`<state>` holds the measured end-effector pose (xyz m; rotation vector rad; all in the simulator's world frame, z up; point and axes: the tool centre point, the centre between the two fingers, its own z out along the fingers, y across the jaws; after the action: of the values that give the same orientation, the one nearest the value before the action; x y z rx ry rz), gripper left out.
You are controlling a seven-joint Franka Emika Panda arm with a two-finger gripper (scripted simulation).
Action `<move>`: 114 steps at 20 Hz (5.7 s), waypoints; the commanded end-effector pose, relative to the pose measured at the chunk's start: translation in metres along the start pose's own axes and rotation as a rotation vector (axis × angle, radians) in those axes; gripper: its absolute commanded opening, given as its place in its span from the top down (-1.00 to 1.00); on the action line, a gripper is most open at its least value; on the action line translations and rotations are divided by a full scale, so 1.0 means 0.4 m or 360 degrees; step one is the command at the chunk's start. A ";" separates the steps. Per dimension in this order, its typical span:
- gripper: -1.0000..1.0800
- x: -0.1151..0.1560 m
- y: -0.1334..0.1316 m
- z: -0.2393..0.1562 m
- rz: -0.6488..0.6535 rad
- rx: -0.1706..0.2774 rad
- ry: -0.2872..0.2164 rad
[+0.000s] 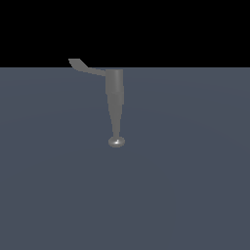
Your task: Turn on the faucet by rotating a designated handle.
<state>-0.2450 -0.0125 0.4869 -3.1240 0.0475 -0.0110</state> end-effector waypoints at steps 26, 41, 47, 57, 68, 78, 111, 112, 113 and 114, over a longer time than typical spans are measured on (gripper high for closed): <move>1.00 0.064 0.012 0.033 0.0176 0.0082 -0.0034; 1.00 0.238 -0.050 0.083 0.0635 0.0123 -0.0070; 1.00 0.313 -0.085 0.116 0.0845 0.0124 -0.0087; 1.00 0.433 -0.152 0.188 0.1199 0.0104 -0.0105; 1.00 0.551 -0.238 0.286 0.1587 0.0059 -0.0097; 1.00 0.643 -0.324 0.389 0.1930 0.0008 -0.0054; 1.00 0.633 -0.386 0.482 0.2203 -0.0031 0.0010; 1.00 0.626 -0.384 0.482 0.2203 -0.0031 0.0010; 1.00 0.619 -0.383 0.482 0.2203 -0.0031 0.0010; 1.00 0.612 -0.381 0.482 0.2203 -0.0031 0.0010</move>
<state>0.0123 0.1374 0.3006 -2.3839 2.0367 -0.0065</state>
